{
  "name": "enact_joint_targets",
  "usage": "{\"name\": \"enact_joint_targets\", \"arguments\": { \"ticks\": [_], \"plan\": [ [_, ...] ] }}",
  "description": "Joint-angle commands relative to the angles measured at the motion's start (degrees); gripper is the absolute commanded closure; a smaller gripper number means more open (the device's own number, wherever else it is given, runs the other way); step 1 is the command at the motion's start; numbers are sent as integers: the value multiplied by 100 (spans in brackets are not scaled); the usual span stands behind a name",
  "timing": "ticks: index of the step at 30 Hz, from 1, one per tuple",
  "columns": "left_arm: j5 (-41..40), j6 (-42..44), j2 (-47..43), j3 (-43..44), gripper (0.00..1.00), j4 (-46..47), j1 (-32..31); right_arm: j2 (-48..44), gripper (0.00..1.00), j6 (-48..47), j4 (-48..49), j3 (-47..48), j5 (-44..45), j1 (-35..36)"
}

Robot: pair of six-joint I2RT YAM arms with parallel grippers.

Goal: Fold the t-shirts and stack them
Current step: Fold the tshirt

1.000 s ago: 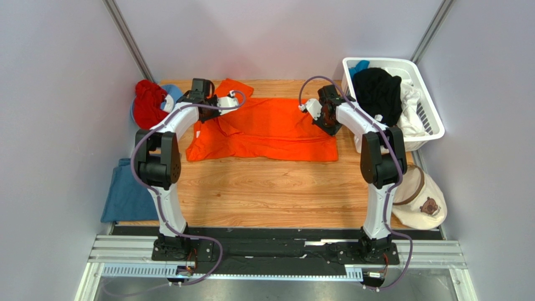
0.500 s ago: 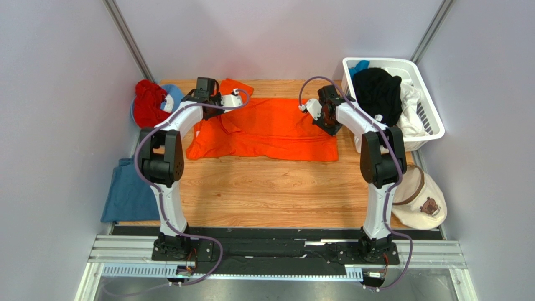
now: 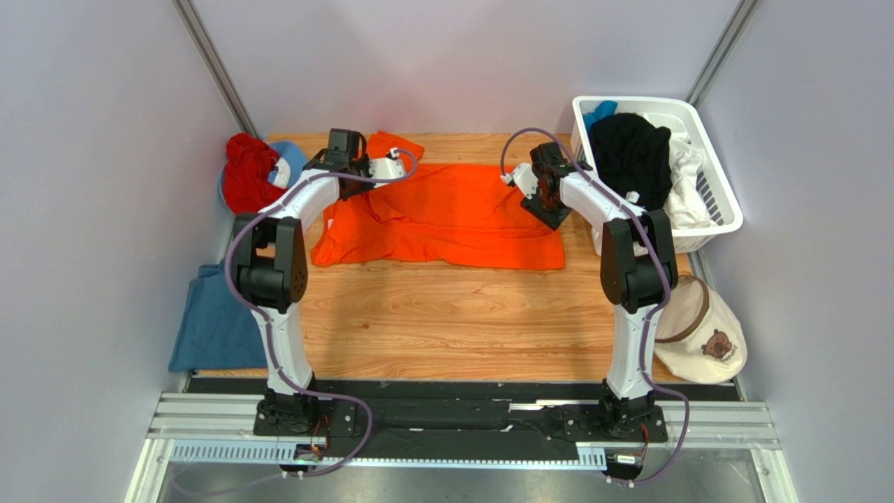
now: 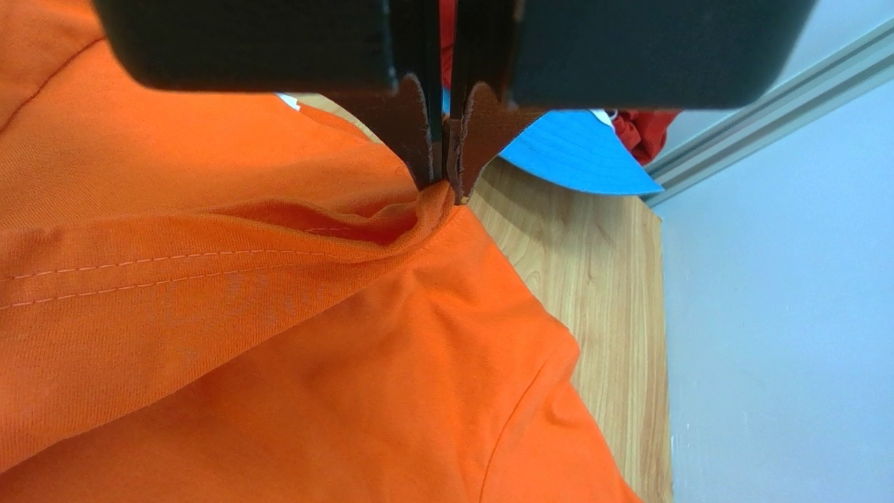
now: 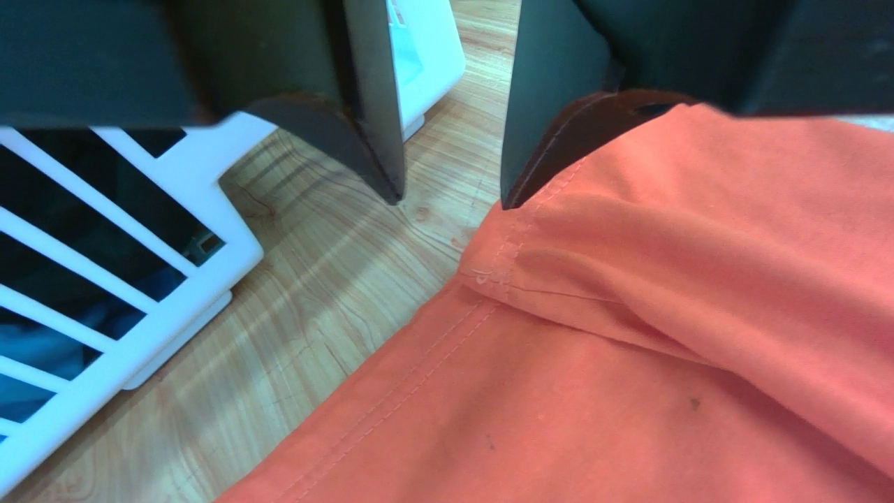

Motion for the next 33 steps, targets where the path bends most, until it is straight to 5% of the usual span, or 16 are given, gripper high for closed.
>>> {"name": "enact_joint_targets", "arguments": {
  "ticks": [1, 6, 9, 13, 19, 33],
  "plan": [
    [1, -1, 55, 152, 100, 265, -10, -78, 55, 121, 219, 128, 184, 5],
    [1, -71, 213, 266, 100, 353, -37, -184, 55, 112, 202, -13, 176, 5],
    [-271, -106, 301, 249, 86, 607, -72, -219, 55, 95, 210, -118, 184, -4],
    [-438, -97, 354, 179, 49, 871, -107, -272, 55, 95, 228, -206, 193, 13],
    [-561, -176, 214, 38, 34, 1170, -107, -299, 55, 121, 219, -303, 140, 13],
    [809, -625, -779, -691, 29, 161, -204, -738, 54, 218, 316, -671, 35, 83]
  ]
}}
